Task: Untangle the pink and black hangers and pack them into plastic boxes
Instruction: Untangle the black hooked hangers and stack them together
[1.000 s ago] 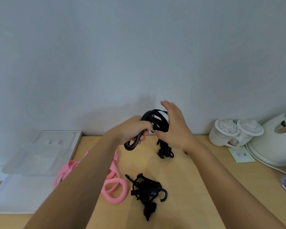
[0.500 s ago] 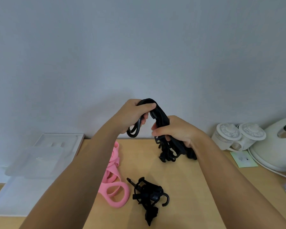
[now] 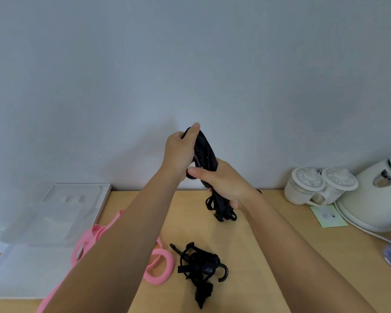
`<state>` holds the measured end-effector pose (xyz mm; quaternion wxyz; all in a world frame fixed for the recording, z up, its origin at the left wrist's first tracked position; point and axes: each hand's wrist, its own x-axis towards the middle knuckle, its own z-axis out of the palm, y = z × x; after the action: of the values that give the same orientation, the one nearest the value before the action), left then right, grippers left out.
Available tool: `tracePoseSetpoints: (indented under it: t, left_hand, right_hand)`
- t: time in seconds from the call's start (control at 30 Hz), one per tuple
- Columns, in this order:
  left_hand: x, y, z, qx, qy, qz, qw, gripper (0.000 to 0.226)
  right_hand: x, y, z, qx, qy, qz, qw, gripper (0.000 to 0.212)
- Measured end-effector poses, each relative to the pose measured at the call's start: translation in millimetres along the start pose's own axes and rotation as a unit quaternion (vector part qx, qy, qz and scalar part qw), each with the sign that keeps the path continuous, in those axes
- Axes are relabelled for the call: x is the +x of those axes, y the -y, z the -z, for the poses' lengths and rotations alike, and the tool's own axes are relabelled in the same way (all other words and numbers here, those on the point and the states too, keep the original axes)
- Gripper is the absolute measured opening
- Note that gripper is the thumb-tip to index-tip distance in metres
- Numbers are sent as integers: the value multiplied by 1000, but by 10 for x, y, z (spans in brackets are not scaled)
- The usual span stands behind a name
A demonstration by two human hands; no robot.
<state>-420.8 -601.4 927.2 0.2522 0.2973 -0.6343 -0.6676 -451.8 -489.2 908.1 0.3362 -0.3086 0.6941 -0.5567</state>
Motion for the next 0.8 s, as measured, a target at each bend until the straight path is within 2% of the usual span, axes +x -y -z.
tracePoseSetpoints:
  t: [0.17,0.27,0.43,0.5,0.57,0.6,0.67,0.7,0.73,0.8]
  left_hand:
    - [-34,-42,-31,-95,31,41,994,37]
    - [-71,-101,-86,-150,47,48,986,32]
    - [-69,-122,-110,-167,59,79,981,32]
    - [-56,-97,-91,-113,89,76,987,31]
    - [-49,-64,-41,35,109,41,993,34]
    - [-36,-53,8,117,105,3,988,42]
    - [-20,-101,132,250,98,-124,955,65]
    - [-12,-139,174,323,123,-184,920,76]
    - [-1,-185,191,412,169,-220,868,84]
    - [5,-253,144,586,272,-199,737,90]
  right_hand:
    - [28,-10,3,48,-44,1,998,15]
    - [48,-14,19,63,-53,-26,996,29]
    - [64,-12,52,45,-68,-37,996,40]
    - [67,-29,96,17,-73,-42,996,40]
    - [64,-57,149,-16,-79,-52,995,36]
    - [65,-75,177,-34,-82,-55,995,36]
    - [69,-101,237,-85,-77,-60,992,36]
    - [76,-106,260,-118,-68,-59,989,36]
    - [87,-109,272,-162,-56,-56,984,37]
    - [115,-102,263,-288,-33,-48,956,34]
